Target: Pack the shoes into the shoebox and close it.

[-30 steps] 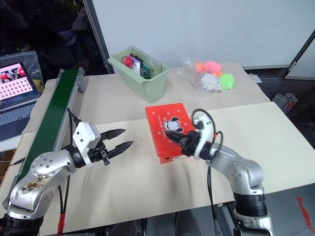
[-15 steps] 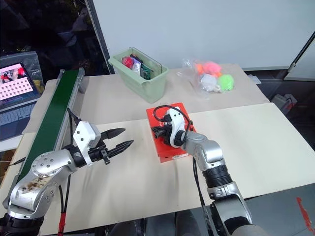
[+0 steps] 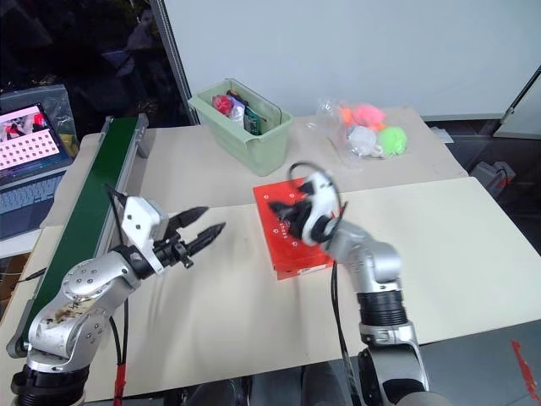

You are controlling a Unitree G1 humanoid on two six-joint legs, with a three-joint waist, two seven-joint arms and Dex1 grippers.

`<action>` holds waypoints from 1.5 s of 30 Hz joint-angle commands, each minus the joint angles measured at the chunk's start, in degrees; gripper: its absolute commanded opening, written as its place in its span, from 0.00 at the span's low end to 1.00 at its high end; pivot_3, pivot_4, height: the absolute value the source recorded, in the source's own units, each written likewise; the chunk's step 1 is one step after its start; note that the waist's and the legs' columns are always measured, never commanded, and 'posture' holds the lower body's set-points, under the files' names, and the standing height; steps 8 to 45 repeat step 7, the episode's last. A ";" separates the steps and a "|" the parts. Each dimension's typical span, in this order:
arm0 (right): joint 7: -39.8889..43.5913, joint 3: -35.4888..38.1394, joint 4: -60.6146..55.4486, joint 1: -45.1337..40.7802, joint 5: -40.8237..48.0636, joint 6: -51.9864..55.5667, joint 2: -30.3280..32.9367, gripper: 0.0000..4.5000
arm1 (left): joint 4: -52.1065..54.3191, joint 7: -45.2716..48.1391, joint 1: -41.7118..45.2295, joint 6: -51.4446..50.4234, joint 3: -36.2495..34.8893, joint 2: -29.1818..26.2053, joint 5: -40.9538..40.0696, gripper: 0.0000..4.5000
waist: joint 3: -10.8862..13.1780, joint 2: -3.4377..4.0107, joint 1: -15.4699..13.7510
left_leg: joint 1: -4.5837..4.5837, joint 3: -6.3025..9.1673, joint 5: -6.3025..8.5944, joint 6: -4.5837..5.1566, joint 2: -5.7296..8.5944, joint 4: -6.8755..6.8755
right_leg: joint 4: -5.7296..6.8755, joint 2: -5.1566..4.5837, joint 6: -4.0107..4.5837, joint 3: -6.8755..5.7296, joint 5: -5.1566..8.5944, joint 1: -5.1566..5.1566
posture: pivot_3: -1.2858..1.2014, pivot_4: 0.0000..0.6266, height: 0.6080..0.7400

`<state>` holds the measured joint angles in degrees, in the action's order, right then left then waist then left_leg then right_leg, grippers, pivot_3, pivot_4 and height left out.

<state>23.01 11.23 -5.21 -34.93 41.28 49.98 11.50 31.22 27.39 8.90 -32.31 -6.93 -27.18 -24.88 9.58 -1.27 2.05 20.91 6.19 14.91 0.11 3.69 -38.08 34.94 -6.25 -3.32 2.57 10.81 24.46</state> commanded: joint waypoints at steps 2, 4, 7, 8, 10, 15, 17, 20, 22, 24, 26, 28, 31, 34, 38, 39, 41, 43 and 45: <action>0.67 13.63 -11.12 2.15 17.33 6.30 7.55 0.01 | 0.56 -5.54 1.28 -1.31 -1.73 2.70 0.18 0.56 | 0.00 0.00 -0.32 | 0.04 -0.03 0.01 0.00 0.00 0.00 | -0.04 0.00 0.00 -0.06 0.00 0.00 | 0.52 0.24 1.00; 1.59 15.64 -12.76 5.43 19.92 7.40 10.93 0.01 | -0.14 -6.31 1.56 -2.01 -1.96 3.53 -0.33 0.56 | 0.00 -0.01 -0.83 | 0.13 -0.10 0.01 0.01 0.02 0.00 | -0.09 0.00 -0.01 -0.17 0.01 0.00 | 0.52 0.24 1.00; 0.83 12.38 -13.38 10.70 13.71 5.99 15.95 0.01 | -2.30 -7.64 2.22 -1.45 -2.35 4.17 0.54 0.56 | 0.00 -0.01 -0.93 | 0.11 -0.24 0.02 0.02 -0.02 0.00 | -0.06 0.03 -0.01 -0.15 0.01 -0.02 | 0.52 0.24 1.00; 0.83 12.38 -13.38 10.70 13.71 5.99 15.95 0.01 | -2.30 -7.64 2.22 -1.45 -2.35 4.17 0.54 0.56 | 0.00 -0.01 -0.93 | 0.11 -0.24 0.02 0.02 -0.02 0.00 | -0.06 0.03 -0.01 -0.15 0.01 -0.02 | 0.52 0.24 1.00; 0.83 12.38 -13.38 10.70 13.71 5.99 15.95 0.01 | -2.30 -7.64 2.22 -1.45 -2.35 4.17 0.54 0.56 | 0.00 -0.01 -0.93 | 0.11 -0.24 0.02 0.02 -0.02 0.00 | -0.06 0.03 -0.01 -0.15 0.01 -0.02 | 0.52 0.24 1.00; 0.83 12.38 -13.38 10.70 13.71 5.99 15.95 0.01 | -2.30 -7.64 2.22 -1.45 -2.35 4.17 0.54 0.56 | 0.00 -0.01 -0.93 | 0.11 -0.24 0.02 0.02 -0.02 0.00 | -0.06 0.03 -0.01 -0.15 0.01 -0.02 | 0.52 0.24 1.00; 0.83 12.38 -13.38 10.70 13.71 5.99 15.95 0.01 | -2.30 -7.64 2.22 -1.45 -2.35 4.17 0.54 0.56 | 0.00 -0.01 -0.93 | 0.11 -0.24 0.02 0.02 -0.02 0.00 | -0.06 0.03 -0.01 -0.15 0.01 -0.02 | 0.52 0.24 1.00; 0.83 12.38 -13.38 10.70 13.71 5.99 15.95 0.01 | -2.30 -7.64 2.22 -1.45 -2.35 4.17 0.54 0.56 | 0.00 -0.01 -0.93 | 0.11 -0.24 0.02 0.02 -0.02 0.00 | -0.06 0.03 -0.01 -0.15 0.01 -0.02 | 0.52 0.24 1.00; 0.83 12.38 -13.38 10.70 13.71 5.99 15.95 0.01 | -2.30 -7.64 2.22 -1.45 -2.35 4.17 0.54 0.56 | 0.00 -0.01 -0.93 | 0.11 -0.24 0.02 0.02 -0.02 0.00 | -0.06 0.03 -0.01 -0.15 0.01 -0.02 | 0.52 0.24 1.00; 0.83 12.38 -13.38 10.70 13.71 5.99 15.95 0.01 | -2.30 -7.64 2.22 -1.45 -2.35 4.17 0.54 0.56 | 0.00 -0.01 -0.93 | 0.11 -0.24 0.02 0.02 -0.02 0.00 | -0.06 0.03 -0.01 -0.15 0.01 -0.02 | 0.52 0.24 1.00; 0.83 12.38 -13.38 10.70 13.71 5.99 15.95 0.01 | -2.30 -7.64 2.22 -1.45 -2.35 4.17 0.54 0.56 | 0.00 -0.01 -0.93 | 0.11 -0.24 0.02 0.02 -0.02 0.00 | -0.06 0.03 -0.01 -0.15 0.01 -0.02 | 0.52 0.24 1.00; 0.83 12.38 -13.38 10.70 13.71 5.99 15.95 0.01 | -2.30 -7.64 2.22 -1.45 -2.35 4.17 0.54 0.56 | 0.00 -0.01 -0.93 | 0.11 -0.24 0.02 0.02 -0.02 0.00 | -0.06 0.03 -0.01 -0.15 0.01 -0.02 | 0.52 0.24 1.00; 0.83 12.38 -13.38 10.70 13.71 5.99 15.95 0.01 | -2.30 -7.64 2.22 -1.45 -2.35 4.17 0.54 0.56 | 0.00 -0.01 -0.93 | 0.11 -0.24 0.02 0.02 -0.02 0.00 | -0.06 0.03 -0.01 -0.15 0.01 -0.02 | 0.52 0.24 1.00; 0.83 12.38 -13.38 10.70 13.71 5.99 15.95 0.01 | -2.30 -7.64 2.22 -1.45 -2.35 4.17 0.54 0.56 | 0.00 -0.01 -0.93 | 0.11 -0.24 0.02 0.02 -0.02 0.00 | -0.06 0.03 -0.01 -0.15 0.01 -0.02 | 0.52 0.24 1.00; 0.83 12.38 -13.38 10.70 13.71 5.99 15.95 0.01 | -2.30 -7.64 2.22 -1.45 -2.35 4.17 0.54 0.56 | 0.00 -0.01 -0.93 | 0.11 -0.24 0.02 0.02 -0.02 0.00 | -0.06 0.03 -0.01 -0.15 0.01 -0.02 | 0.52 0.24 1.00; 0.83 12.38 -13.38 10.70 13.71 5.99 15.95 0.01 | -2.30 -7.64 2.22 -1.45 -2.35 4.17 0.54 0.56 | 0.00 -0.01 -0.93 | 0.11 -0.24 0.02 0.02 -0.02 0.00 | -0.06 0.03 -0.01 -0.15 0.01 -0.02 | 0.52 0.24 1.00; 0.83 12.38 -13.38 10.70 13.71 5.99 15.95 0.01 | -2.30 -7.64 2.22 -1.45 -2.35 4.17 0.54 0.56 | 0.00 -0.01 -0.93 | 0.11 -0.24 0.02 0.02 -0.02 0.00 | -0.06 0.03 -0.01 -0.15 0.01 -0.02 | 0.52 0.24 1.00; 0.83 12.38 -13.38 10.70 13.71 5.99 15.95 0.01 | -2.30 -7.64 2.22 -1.45 -2.35 4.17 0.54 0.56 | 0.00 -0.01 -0.93 | 0.11 -0.24 0.02 0.02 -0.02 0.00 | -0.06 0.03 -0.01 -0.15 0.01 -0.02 | 0.52 0.24 1.00; 0.83 12.38 -13.38 10.70 13.71 5.99 15.95 0.01 | -2.30 -7.64 2.22 -1.45 -2.35 4.17 0.54 0.56 | 0.00 -0.01 -0.93 | 0.11 -0.24 0.02 0.02 -0.02 0.00 | -0.06 0.03 -0.01 -0.15 0.01 -0.02 | 0.52 0.24 1.00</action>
